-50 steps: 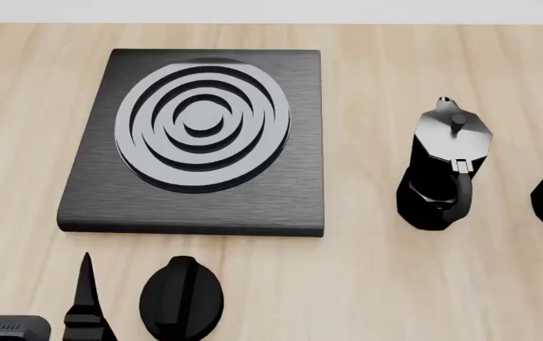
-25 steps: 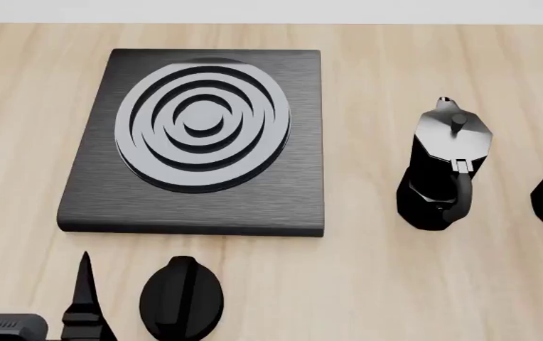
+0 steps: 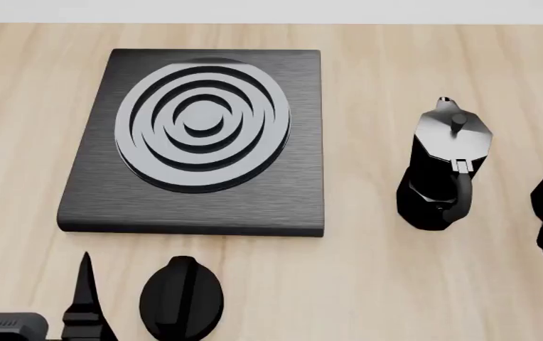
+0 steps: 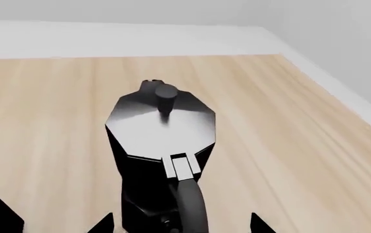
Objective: Put the right moka pot on the stove.
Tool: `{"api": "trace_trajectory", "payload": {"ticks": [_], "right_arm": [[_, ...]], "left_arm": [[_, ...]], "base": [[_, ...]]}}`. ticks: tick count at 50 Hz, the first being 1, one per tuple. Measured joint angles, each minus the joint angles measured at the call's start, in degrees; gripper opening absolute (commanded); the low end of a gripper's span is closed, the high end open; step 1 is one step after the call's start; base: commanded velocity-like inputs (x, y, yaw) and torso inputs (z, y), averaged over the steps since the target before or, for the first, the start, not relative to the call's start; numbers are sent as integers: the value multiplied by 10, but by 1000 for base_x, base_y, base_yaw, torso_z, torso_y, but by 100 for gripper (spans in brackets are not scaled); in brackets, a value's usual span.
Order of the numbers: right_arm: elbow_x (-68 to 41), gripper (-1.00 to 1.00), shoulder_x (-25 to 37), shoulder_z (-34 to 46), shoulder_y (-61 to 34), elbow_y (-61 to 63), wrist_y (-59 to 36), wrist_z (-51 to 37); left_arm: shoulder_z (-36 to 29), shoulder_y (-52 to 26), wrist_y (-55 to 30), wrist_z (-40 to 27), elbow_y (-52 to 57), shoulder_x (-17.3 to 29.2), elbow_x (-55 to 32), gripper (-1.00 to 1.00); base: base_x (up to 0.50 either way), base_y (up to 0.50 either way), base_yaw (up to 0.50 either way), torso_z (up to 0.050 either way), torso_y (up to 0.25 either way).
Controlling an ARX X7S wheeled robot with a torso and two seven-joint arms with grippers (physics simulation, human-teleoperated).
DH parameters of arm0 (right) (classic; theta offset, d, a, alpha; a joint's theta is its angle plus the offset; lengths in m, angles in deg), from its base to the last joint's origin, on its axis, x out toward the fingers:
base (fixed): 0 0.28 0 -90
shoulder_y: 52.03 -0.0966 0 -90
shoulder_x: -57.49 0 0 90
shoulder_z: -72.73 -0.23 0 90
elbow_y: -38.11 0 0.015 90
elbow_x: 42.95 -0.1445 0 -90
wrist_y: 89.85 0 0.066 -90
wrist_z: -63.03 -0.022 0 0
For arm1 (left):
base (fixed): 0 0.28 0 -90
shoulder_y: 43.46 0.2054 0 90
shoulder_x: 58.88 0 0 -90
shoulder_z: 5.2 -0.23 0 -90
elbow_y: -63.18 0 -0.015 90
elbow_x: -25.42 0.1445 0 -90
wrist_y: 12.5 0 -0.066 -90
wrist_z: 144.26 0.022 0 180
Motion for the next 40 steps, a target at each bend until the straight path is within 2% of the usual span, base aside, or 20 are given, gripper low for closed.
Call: {"api": "trace_trajectory", "payload": {"ticks": [16, 17, 29, 40], "right_arm": [[11, 100, -7, 8, -14, -44, 18, 13], [11, -100, -7, 8, -14, -44, 19, 13], [-8, -100, -6, 6, -8, -27, 17, 9], [-31, -100, 9, -9, 12, 41, -12, -10]], "left_arm": [[-1, 0, 2, -3, 0, 2, -2, 100], [-1, 0, 2, -3, 0, 2, -2, 100], [-3, 1, 7, -4, -1, 3, -1, 100], [-5, 0, 9, -6, -2, 4, 1, 100]], "base": [[0, 0, 0, 0, 0], [0, 0, 0, 0, 0], [0, 0, 0, 0, 0], [0, 0, 0, 0, 0]]}}
